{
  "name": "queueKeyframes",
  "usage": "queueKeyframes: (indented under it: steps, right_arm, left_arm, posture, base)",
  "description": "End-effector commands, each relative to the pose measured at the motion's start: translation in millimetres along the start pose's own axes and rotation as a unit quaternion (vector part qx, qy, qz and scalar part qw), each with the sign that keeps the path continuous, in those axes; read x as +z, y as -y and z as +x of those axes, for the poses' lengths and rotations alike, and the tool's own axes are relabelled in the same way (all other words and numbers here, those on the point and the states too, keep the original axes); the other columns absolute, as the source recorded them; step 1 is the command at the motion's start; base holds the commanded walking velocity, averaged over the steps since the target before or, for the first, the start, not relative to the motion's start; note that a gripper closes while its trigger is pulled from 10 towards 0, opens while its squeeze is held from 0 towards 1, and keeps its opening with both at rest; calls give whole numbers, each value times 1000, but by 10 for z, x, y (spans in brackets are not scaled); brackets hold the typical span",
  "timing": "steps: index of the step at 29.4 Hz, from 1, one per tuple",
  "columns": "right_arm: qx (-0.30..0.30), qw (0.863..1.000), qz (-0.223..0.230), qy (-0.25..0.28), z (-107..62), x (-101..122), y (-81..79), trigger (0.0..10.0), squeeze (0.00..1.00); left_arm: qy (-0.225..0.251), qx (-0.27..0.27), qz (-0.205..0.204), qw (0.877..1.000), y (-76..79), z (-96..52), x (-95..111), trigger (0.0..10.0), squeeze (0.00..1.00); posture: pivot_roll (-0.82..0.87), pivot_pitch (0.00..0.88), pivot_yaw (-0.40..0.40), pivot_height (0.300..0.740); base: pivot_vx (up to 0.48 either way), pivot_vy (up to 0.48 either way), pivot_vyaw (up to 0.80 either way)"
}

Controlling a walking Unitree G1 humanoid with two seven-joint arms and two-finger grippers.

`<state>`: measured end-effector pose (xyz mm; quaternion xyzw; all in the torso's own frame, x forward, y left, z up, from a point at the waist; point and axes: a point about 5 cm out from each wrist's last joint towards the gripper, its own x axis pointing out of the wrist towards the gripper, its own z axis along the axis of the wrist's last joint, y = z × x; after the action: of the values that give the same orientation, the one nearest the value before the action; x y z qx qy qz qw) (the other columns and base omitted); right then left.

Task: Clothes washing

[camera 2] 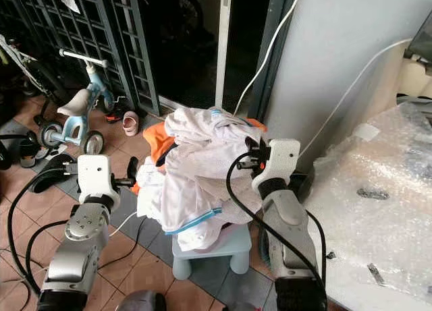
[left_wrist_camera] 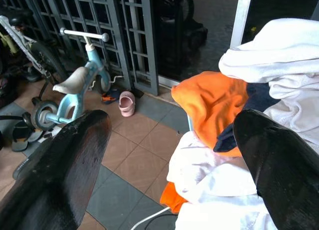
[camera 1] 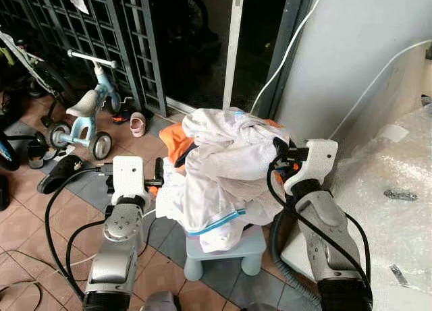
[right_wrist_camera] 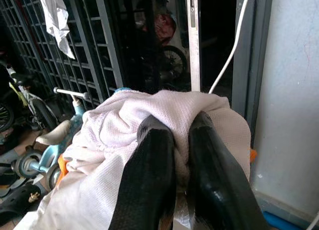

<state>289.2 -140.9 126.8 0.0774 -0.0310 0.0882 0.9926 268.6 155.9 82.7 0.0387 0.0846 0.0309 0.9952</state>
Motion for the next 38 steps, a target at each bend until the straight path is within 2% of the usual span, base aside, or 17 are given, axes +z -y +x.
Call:
queueKeyframes:
  steps: [1, 2, 4, 12, 21, 31, 38]
  right_arm:
    - [-1, 1000, 3, 0, 14, 19, -5, 10000, 0]
    - [-1, 1000, 3, -1, 18, 24, -7, 10000, 0]
    - [-12, 999, 31, -3, 33, 29, -15, 10000, 0]
    - [-4, 1000, 30, -6, 39, 17, -85, 10000, 0]
    - [-5, 1000, 23, -12, 48, 11, -84, 10000, 0]
    - [2, 1000, 9, -5, 112, 39, -132, 10000, 0]
    - [-14, 1000, -9, 7, 115, 94, -71, 10000, 0]
  left_arm:
    - [4, -5, 2, 1000, 6, 24, 22, 10000, 0]
    - [4, -5, 3, 1000, 7, 25, 24, 10000, 0]
    - [4, -4, 5, 1000, 8, 25, 28, 10000, 0]
    - [4, -5, 5, 1000, 14, 28, 29, 10000, 0]
    - [4, -6, 5, 1000, 21, 38, 29, 10000, 0]
    - [15, -12, -13, 1000, 16, 31, 57, 10000, 0]
    - [16, -27, -12, 999, 41, 51, 63, 10000, 0]
  posture:
    - [-65, 0, 4, 740]
    - [-65, 0, 4, 740]
    - [-67, 0, 4, 740]
    - [-66, 0, 3, 740]
    - [-68, 0, 2, 740]
    - [-63, 0, -3, 740]
    - [-76, 0, 11, 740]
  base:
    - [0, 0, -800]
    - [0, 0, -800]
    - [0, 0, -800]
    - [-304, 0, -800]
    - [-238, 0, -120]
    - [0, 0, -794]
    - [0, -153, -800]
